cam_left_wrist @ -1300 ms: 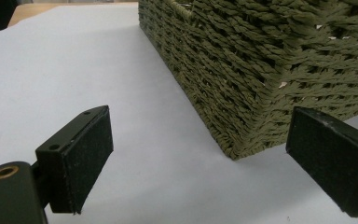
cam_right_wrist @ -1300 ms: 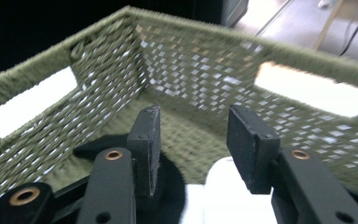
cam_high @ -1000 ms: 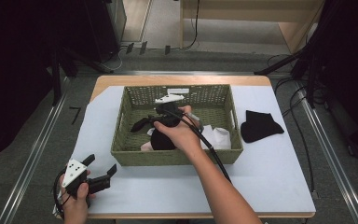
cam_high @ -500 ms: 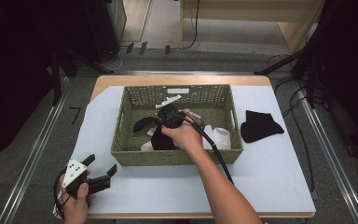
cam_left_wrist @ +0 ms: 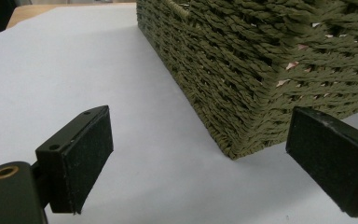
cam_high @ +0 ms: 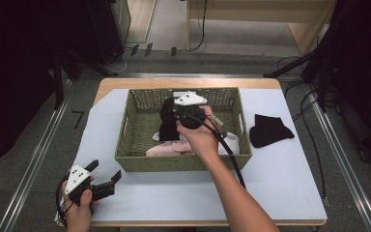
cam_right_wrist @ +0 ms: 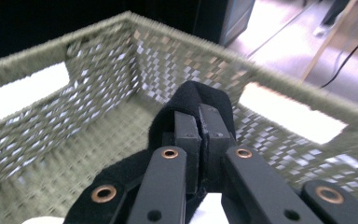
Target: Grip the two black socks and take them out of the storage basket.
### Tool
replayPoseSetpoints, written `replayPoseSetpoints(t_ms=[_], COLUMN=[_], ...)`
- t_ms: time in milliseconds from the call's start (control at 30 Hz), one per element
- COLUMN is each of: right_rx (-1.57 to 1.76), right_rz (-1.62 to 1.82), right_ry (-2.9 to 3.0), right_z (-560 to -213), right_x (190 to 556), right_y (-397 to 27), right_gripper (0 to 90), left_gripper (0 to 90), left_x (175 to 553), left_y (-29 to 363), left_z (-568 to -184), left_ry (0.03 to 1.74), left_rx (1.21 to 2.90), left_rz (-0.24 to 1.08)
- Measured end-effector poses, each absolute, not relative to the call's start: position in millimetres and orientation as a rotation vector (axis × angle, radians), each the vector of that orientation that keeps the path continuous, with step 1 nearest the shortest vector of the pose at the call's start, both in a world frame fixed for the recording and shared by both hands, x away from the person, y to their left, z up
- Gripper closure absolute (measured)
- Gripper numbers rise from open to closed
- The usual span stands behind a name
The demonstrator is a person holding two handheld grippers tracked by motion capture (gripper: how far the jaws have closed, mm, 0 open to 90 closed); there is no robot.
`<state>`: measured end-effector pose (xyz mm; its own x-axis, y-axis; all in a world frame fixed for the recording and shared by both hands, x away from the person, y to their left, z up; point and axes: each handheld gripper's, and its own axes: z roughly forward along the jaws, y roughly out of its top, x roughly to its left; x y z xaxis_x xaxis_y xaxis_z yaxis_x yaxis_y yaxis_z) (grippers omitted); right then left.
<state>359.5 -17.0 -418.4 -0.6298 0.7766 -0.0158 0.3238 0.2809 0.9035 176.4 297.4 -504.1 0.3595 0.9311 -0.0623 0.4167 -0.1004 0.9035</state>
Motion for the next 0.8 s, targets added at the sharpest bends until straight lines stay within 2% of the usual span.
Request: replayPoseSetpoints(t_ms=[800], right_rx=[0.947], right_rz=[1.489], right_ry=[1.762], right_z=[-368.1], right_x=[346.0], right_y=[-104.4], right_gripper=[89.1], left_gripper=[8.3], left_x=[176.6], left_y=[296.8], left_z=[-504.2], left_ry=[1.214], left_rx=[1.693], left_rz=[0.699])
